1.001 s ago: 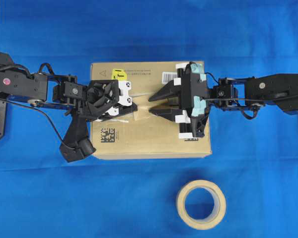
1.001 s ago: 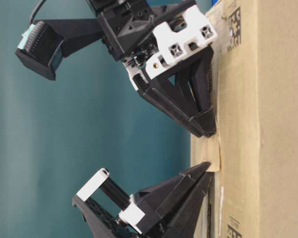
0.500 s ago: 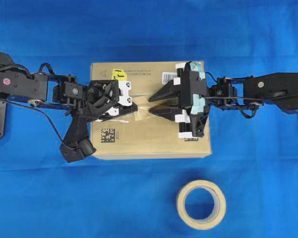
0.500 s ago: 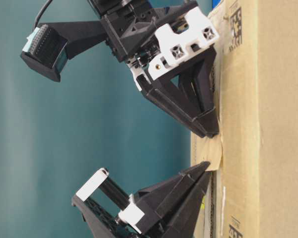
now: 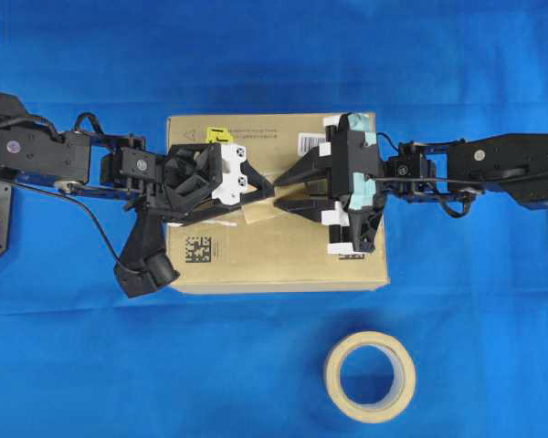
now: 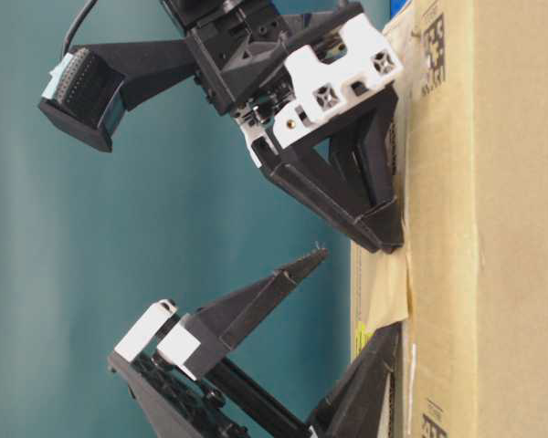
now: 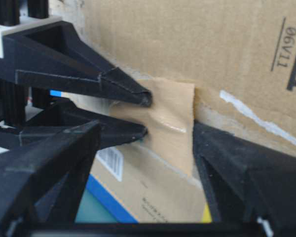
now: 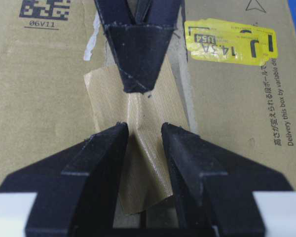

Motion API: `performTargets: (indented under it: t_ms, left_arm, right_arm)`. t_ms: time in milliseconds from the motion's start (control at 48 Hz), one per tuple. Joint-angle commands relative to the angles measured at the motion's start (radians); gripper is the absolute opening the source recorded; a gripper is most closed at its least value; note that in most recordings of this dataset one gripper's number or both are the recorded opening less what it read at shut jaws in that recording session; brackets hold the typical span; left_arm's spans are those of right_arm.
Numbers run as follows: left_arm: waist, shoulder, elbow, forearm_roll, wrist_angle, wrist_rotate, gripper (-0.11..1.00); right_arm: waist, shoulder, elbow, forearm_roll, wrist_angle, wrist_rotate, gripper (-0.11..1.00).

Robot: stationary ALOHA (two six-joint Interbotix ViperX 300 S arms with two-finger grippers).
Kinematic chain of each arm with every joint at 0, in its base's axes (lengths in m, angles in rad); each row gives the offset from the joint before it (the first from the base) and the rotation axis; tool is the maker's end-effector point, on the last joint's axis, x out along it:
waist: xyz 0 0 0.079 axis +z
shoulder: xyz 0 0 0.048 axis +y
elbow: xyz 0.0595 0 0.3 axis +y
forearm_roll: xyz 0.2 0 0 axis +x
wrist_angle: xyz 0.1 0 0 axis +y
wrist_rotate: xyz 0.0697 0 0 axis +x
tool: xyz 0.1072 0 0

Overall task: Apply tape along the seams of the closed cardboard box to seal it securely.
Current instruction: 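Press the tape down along the top seam with both grippers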

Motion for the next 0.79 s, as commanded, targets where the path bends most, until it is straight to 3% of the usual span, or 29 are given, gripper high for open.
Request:
performTargets:
  t_ms: [0, 438, 771]
  left_arm:
    - [-0.003, -0.021, -0.018, 0.000, 0.008, -0.003, 0.69]
    - [0.006, -0.061, -0.034, 0.000, 0.133, -0.012, 0.65]
    - [0.014, -0.091, -0.017, 0.000, 0.140, -0.017, 0.65]
  right_arm:
    - [-0.003, -0.009, -0.011, 0.003, 0.017, -0.002, 0.45]
    - [-0.003, -0.009, -0.009, 0.005, 0.035, -0.002, 0.45]
    - [-0.003, -0.011, -0.006, 0.005, 0.035, -0.002, 0.45]
